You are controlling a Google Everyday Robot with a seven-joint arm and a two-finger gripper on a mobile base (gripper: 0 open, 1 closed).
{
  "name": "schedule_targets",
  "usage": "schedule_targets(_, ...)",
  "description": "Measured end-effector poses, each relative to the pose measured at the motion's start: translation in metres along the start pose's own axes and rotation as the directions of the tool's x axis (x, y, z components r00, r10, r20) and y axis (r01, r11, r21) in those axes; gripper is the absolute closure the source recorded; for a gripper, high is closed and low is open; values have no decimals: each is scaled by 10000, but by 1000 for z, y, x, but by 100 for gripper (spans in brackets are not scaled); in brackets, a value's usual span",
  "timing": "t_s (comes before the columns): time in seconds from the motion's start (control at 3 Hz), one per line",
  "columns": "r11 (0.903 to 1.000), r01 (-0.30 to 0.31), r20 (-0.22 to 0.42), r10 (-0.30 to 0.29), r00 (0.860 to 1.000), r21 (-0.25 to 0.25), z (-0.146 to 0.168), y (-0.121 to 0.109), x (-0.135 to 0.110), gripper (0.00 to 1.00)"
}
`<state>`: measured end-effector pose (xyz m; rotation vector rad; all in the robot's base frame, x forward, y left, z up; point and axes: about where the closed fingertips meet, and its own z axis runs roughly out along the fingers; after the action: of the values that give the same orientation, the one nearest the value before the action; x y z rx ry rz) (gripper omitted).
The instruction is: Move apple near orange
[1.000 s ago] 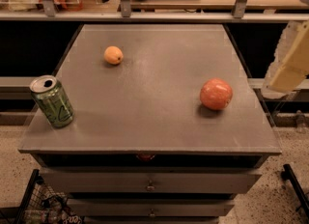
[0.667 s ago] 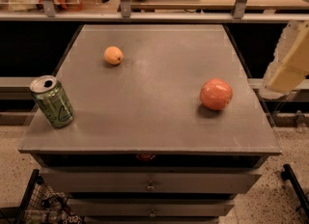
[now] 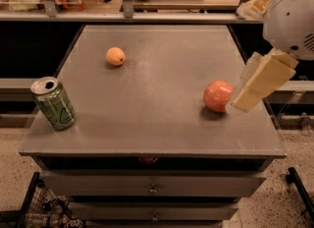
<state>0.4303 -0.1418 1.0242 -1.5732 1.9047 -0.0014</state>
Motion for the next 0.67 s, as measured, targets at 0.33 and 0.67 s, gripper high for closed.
schedule_targets(0.33, 10000, 7, -6, -7, 10000, 8, 0, 0, 0, 0)
schedule_targets(0.67, 9998, -203, 377, 205, 9991, -39, 4, -1, -3, 0)
